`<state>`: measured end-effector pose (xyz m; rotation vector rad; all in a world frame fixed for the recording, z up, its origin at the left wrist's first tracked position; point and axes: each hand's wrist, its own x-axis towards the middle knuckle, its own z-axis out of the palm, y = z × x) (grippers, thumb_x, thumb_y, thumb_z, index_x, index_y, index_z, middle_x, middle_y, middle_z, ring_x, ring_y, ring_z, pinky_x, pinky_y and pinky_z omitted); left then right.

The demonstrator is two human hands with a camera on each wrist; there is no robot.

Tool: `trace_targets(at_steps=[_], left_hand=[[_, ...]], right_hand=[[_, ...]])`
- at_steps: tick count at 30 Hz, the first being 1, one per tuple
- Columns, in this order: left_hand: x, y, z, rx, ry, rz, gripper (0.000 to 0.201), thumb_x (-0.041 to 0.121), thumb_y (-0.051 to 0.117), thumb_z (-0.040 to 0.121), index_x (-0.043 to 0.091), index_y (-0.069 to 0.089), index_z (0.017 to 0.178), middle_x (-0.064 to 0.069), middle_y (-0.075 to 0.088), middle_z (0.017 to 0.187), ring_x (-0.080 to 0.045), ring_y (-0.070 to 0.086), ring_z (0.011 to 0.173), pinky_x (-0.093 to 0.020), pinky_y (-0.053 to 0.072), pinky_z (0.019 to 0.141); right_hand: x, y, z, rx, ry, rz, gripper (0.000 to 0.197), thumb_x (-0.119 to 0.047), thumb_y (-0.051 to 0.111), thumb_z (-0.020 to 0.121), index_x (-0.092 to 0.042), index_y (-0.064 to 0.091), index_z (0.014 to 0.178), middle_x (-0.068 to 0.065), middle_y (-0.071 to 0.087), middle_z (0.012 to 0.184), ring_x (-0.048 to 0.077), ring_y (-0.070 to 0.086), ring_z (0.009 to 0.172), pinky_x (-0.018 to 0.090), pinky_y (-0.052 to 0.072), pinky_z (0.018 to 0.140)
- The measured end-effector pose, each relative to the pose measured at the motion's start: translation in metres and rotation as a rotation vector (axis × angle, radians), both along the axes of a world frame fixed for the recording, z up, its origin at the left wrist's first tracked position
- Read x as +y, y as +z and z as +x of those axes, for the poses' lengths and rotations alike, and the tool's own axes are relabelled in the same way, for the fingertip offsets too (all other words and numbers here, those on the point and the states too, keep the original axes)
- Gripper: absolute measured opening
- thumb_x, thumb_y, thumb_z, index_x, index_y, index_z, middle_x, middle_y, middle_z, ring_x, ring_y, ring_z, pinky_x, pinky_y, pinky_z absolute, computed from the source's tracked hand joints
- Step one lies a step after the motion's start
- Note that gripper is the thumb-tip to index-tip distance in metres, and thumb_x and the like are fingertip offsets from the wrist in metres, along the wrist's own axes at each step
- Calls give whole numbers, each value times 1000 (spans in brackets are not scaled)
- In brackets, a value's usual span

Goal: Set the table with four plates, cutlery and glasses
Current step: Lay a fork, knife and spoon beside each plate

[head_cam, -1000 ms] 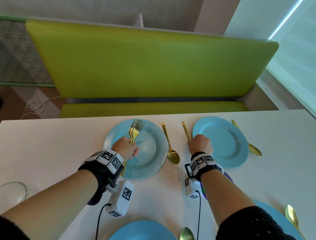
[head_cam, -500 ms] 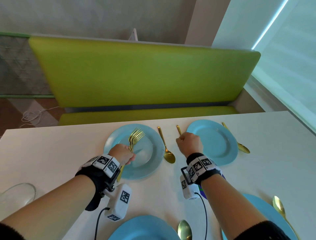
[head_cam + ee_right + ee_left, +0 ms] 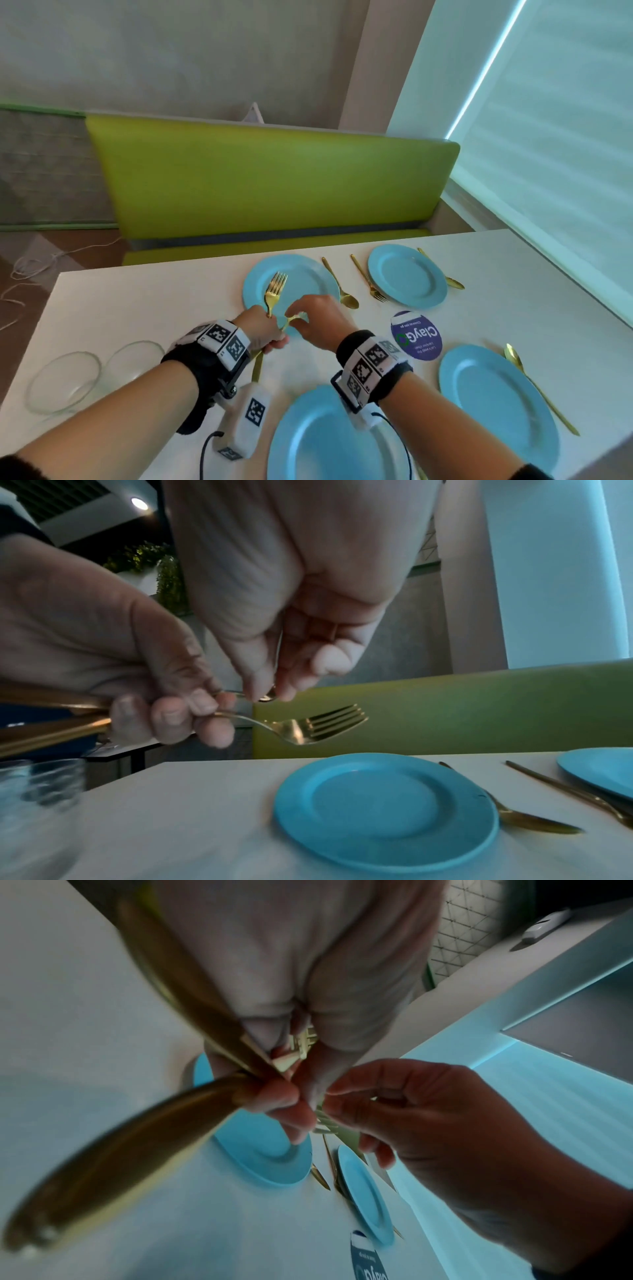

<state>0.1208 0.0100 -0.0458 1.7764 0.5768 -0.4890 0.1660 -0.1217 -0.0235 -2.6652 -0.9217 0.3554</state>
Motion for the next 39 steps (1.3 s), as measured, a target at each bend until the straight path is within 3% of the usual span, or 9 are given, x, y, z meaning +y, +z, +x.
trace_targets(at_steps=[5,9,14,19,25,29,31,34,39], left_hand=[[31,19,-57,-38,-80,-23,15,-6,51,80,1,59,69,-14,59,69,-17,46,56,-19,33,46],[56,29,-88,-12,-121,-31,12,-6,57,77,-5,61,88,-17,62,75,-17,50,58,-19,35,48],[80,36,-98,8,-108,-84,4,-4,60,80,-2,58,83,-12,61,67,-15,57,56,-17,41,44],[108,34,-84,13,136,-118,24,19,41,99,-4,47,103,-15,63,69,-18,57,49,-23,47,47],[153,22,-65,-8,441,-73,34,3,24,97,-5,34,129,-18,58,68,-22,54,54,-25,41,45],[168,20,-56,-18,497,-121,35,0,27,98,-9,34,131,-17,58,69,-22,55,55,-23,42,44],[168,20,-51,-14,498,-143,34,1,29,99,-11,36,130,-16,58,70,-21,54,57,-25,42,47],[164,19,-43,-11,499,-154,32,2,31,99,-14,42,125,-14,58,70,-20,54,58,-26,42,52],[156,15,-30,1,481,-162,29,5,34,100,-13,47,119,-13,59,73,-19,55,61,-25,45,55]], right_hand=[[37,16,-61,22,86,-156,27,-24,51,93,-27,68,114,-1,66,118,21,57,111,36,49,93],[59,25,-91,56,91,-173,27,-22,49,94,-25,69,111,3,69,110,21,59,105,37,50,90],[80,31,-99,38,110,-231,27,-21,48,94,-22,68,112,2,68,111,21,58,108,38,50,93],[96,25,-82,62,34,-169,20,-17,54,92,-19,71,102,2,65,108,21,58,104,36,51,88],[98,10,-39,139,-182,-24,20,-12,53,93,-9,69,104,6,65,108,22,58,107,26,43,88],[108,-14,-15,231,-399,13,23,-12,49,94,-1,67,102,13,68,105,28,63,100,34,52,90],[117,-28,-6,259,-437,-53,25,-11,44,94,-1,68,94,12,67,91,26,63,91,34,53,85],[130,-50,7,308,-512,-69,30,-14,47,92,-20,50,63,-4,46,66,18,48,84,21,40,62],[150,-70,13,377,-554,-83,28,-12,42,97,-6,62,115,8,57,101,22,57,106,21,44,77]])
